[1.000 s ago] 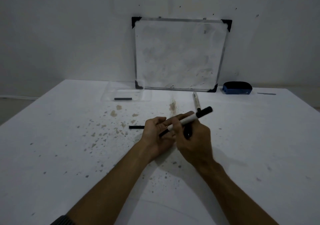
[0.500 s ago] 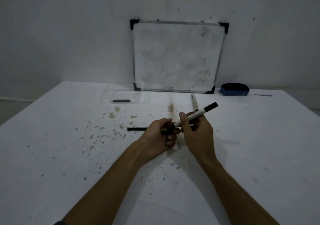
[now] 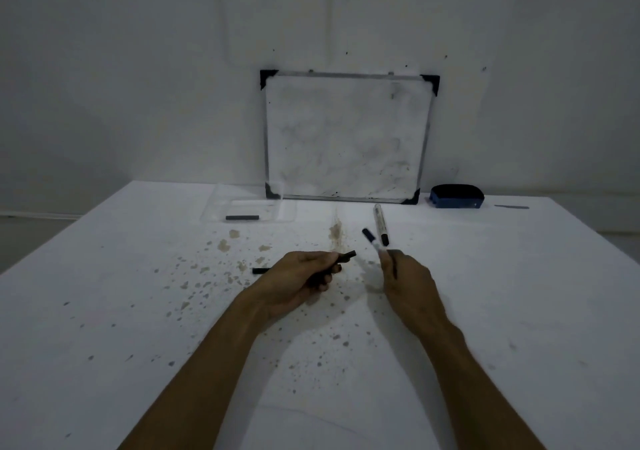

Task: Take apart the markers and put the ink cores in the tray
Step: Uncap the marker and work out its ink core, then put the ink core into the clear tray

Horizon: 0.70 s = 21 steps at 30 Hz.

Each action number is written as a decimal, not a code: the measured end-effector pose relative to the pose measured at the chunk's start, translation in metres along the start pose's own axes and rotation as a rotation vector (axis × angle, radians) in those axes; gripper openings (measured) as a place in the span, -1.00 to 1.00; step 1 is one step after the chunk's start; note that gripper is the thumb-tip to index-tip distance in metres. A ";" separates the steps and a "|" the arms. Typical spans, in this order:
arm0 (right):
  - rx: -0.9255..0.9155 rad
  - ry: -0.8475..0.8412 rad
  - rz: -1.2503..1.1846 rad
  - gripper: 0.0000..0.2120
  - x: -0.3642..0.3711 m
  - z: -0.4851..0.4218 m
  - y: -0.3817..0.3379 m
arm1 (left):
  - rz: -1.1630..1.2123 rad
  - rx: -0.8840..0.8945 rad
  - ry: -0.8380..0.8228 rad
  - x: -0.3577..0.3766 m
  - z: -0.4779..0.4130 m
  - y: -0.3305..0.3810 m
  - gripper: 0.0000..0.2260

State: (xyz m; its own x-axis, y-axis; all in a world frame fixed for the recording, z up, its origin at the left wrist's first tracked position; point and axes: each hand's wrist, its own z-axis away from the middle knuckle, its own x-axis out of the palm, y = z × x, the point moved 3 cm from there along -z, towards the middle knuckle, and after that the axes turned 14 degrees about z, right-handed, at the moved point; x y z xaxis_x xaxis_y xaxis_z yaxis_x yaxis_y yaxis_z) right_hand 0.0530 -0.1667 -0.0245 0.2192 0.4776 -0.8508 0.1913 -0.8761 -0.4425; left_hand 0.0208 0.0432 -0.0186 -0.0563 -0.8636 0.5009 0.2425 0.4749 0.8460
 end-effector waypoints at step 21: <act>-0.315 -0.276 0.297 -0.49 0.070 -0.063 -0.148 | -0.956 0.348 0.304 -0.113 0.048 0.136 -0.81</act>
State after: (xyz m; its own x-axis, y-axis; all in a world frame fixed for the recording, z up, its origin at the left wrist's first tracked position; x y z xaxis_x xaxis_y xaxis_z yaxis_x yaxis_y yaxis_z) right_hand 0.1005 0.0003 -0.0012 0.0552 0.1387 -0.9888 0.4471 -0.8889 -0.0997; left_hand 0.0134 0.2132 0.0485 0.1792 -0.8868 -0.4259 -0.0673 -0.4429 0.8940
